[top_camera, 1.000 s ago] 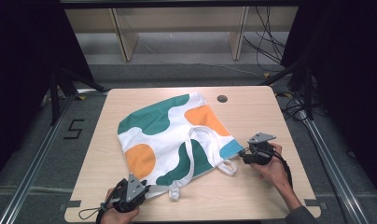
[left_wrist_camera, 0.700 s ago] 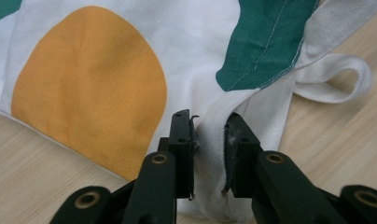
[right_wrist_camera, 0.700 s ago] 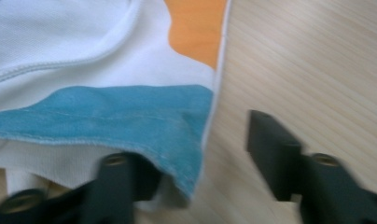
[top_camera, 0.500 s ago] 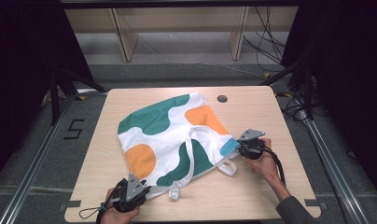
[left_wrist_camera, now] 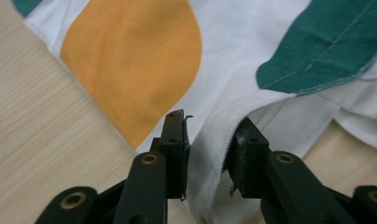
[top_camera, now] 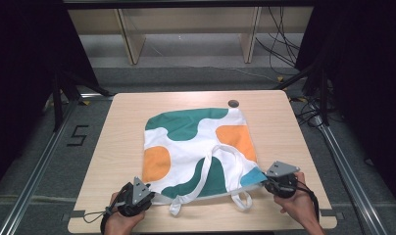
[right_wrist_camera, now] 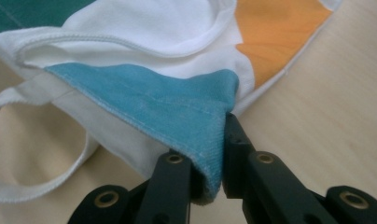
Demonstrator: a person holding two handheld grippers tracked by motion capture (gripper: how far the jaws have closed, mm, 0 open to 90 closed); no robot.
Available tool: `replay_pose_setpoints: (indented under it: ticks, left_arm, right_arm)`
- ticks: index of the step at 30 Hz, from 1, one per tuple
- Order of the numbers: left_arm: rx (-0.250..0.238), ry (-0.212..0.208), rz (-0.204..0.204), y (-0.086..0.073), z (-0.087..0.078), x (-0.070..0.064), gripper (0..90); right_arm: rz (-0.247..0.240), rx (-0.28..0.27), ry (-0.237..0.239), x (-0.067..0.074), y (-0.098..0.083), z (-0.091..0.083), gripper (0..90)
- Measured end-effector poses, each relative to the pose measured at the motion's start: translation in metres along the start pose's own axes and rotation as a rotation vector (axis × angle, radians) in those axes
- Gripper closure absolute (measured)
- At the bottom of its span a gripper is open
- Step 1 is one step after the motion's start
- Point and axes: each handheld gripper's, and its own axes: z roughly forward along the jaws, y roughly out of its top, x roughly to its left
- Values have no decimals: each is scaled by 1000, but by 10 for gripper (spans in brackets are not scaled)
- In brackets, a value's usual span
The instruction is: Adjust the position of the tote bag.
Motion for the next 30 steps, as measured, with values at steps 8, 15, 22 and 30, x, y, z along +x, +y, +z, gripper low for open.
replay_pose_setpoints:
  ticks: [8, 15, 22, 30]
  left_arm:
    - [13, -41, -60, -2, 13, 12, 610]
    - [14, -55, -53, 0, 19, 13, 630]
    - [8, -63, -19, 4, 24, 13, 727]
    - [-7, -53, -8, 6, 18, 16, 781]
  right_arm:
    - [24, -5, -22, 7, -8, 5, 649]
    - [-2, 31, -54, 6, -4, 19, 631]
    - [-60, 31, -39, 3, -3, 22, 772]
    - [-52, -25, -29, 2, -2, 13, 820]
